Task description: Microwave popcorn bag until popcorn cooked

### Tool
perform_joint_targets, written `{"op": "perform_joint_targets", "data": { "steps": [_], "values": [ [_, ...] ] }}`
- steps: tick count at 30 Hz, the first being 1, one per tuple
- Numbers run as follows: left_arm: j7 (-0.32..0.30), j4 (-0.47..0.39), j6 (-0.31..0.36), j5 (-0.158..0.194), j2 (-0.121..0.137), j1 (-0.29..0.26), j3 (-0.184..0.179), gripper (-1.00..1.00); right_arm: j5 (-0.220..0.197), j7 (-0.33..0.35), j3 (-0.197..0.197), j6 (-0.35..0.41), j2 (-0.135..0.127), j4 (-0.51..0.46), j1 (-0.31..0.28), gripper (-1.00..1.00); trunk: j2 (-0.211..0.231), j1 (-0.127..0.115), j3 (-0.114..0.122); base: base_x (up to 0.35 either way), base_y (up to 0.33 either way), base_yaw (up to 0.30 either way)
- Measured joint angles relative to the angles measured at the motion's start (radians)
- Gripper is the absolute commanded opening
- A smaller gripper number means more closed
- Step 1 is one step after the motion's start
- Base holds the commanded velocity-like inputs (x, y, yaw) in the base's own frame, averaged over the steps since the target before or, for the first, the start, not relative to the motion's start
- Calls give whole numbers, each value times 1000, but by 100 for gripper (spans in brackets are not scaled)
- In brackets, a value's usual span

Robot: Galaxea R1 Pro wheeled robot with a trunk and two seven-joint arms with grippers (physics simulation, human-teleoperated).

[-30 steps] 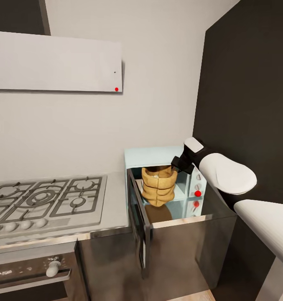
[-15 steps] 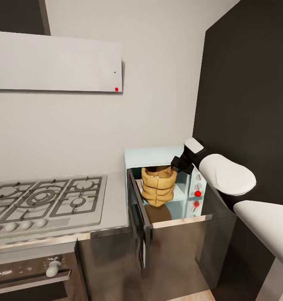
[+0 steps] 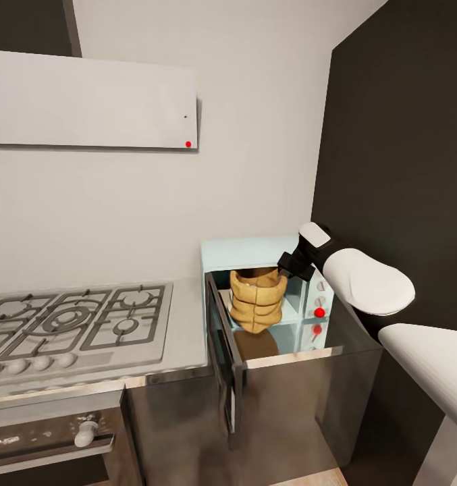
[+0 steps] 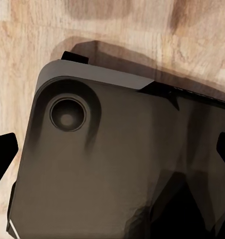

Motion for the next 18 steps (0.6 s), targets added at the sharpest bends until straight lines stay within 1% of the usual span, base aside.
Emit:
{"op": "perform_joint_targets", "data": {
  "steps": [3,8,16,18],
  "values": [
    [0,0,0,0,-1,0,0,100,0,-1,0,1,0,0,0,-100,0,0,0,0,8,0],
    [0,0,0,0,-1,0,0,100,1,-1,0,1,0,0,0,-100,0,0,0,0,100,0],
    [0,0,0,0,0,0,0,100,11,-3,1,0,-9,-1,0,-100,0,0,0,0,7,0],
    [0,0,0,0,-1,0,0,100,13,-13,2,0,-11,-1,0,-100,0,0,0,0,0,-35]
  ]
}}
